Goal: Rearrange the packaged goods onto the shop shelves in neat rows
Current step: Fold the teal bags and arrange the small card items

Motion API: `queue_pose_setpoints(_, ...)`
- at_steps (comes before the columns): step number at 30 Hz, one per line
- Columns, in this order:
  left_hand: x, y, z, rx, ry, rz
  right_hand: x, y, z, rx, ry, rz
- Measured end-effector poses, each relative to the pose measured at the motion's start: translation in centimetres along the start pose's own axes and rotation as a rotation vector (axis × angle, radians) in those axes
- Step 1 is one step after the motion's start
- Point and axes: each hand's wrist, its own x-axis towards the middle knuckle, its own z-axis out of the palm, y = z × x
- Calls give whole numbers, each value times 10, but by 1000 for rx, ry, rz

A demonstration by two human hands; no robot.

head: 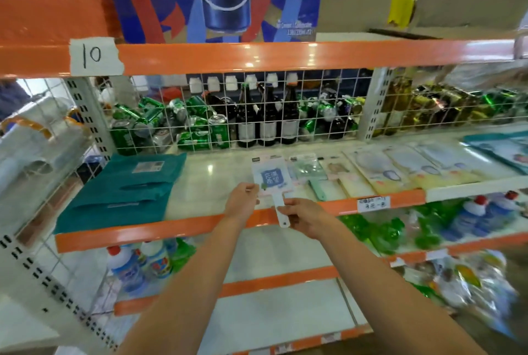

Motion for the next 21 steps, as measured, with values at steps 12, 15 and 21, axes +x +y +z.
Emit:
queue_pose_setpoints(12,19,21,36,-266,30,-182,9,-33,-76,-318,72,-93)
queue_pose_setpoints(15,32,21,36,-273,38,-204,13,-41,-84,-403,132,-133)
queue_pose_setpoints(21,63,23,37,-254,37,-215,42,-53,-90,-749,308,-208)
